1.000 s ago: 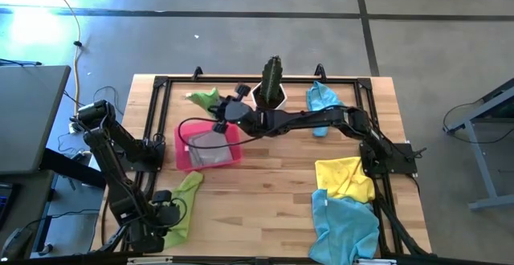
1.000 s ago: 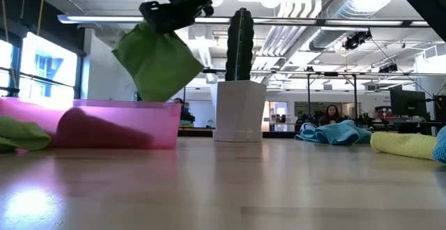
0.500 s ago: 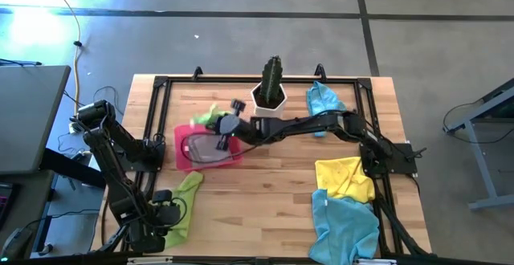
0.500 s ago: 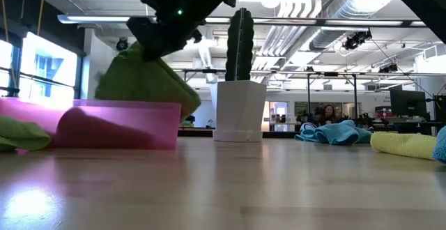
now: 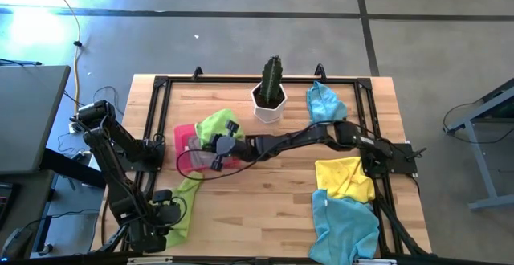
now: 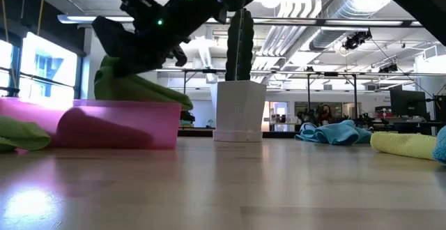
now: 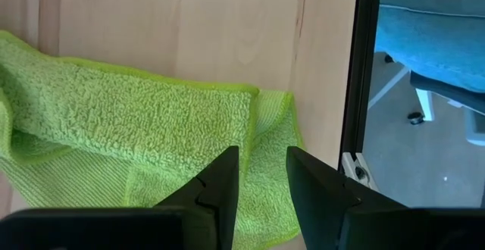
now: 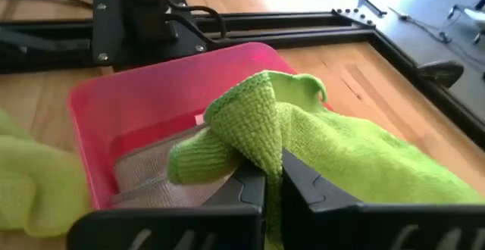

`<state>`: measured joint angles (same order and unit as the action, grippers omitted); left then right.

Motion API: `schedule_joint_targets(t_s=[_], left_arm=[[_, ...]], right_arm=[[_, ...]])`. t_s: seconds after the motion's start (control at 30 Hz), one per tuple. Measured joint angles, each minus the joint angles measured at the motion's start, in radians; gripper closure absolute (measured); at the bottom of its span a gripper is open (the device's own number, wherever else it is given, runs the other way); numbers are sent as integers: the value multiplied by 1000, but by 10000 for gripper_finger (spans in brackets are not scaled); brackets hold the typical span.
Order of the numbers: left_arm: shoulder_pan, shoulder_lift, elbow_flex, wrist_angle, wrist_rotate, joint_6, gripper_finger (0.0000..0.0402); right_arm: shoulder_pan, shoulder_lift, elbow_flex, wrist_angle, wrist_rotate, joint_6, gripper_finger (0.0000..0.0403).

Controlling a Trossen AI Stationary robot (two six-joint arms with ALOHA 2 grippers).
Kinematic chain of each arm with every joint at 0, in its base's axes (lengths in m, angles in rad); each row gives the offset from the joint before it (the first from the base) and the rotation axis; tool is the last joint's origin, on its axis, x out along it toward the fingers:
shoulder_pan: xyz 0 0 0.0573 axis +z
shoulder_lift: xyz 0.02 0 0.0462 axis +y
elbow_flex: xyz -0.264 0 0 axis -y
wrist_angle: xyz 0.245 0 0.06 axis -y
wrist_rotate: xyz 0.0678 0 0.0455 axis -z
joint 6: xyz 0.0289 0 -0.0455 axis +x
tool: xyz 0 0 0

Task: Fold microfiber towels
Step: Put the folded green microfiber cloth into the transparent pink bin

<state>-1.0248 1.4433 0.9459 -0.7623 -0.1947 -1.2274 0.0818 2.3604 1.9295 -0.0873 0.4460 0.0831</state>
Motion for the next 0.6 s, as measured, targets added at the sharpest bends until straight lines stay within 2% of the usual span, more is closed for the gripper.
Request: schedule_joint_targets(t_s=[0.3,0.6], left_arm=[[-17,0,0,1,-11,0,298],[-40,0,0,0,-47,0,298]], right_arm=[[-5,-1,0,27,-81,102,402],[-5,-1,0,51,-88,178,402]])
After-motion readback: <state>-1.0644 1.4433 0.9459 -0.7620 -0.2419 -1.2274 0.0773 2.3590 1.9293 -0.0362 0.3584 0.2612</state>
